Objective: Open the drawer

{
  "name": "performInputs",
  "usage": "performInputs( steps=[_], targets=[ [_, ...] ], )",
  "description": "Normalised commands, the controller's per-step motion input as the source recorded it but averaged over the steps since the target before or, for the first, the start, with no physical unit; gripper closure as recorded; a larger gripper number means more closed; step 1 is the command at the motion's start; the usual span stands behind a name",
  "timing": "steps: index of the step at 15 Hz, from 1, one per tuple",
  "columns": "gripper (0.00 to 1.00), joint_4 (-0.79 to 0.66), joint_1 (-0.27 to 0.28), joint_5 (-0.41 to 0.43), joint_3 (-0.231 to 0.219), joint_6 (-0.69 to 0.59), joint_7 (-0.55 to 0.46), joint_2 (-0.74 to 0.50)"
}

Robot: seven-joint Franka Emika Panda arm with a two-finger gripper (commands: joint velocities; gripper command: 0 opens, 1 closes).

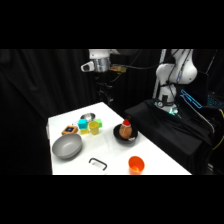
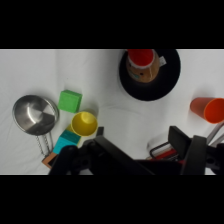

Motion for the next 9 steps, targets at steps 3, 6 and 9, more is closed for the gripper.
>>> performInputs(
  steps=[3, 6, 9],
  targets=[
    [0.00, 0.10, 0.009, 0.018, 0.031, 0.05, 0.02, 0.08],
    [0.00, 0.26, 0.036, 0.026, 0.057, 0.06, 0.05, 0.17],
    [0.00, 0.33, 0.041, 0.043, 0.061, 0.06, 0.04, 0.19]
  ],
)
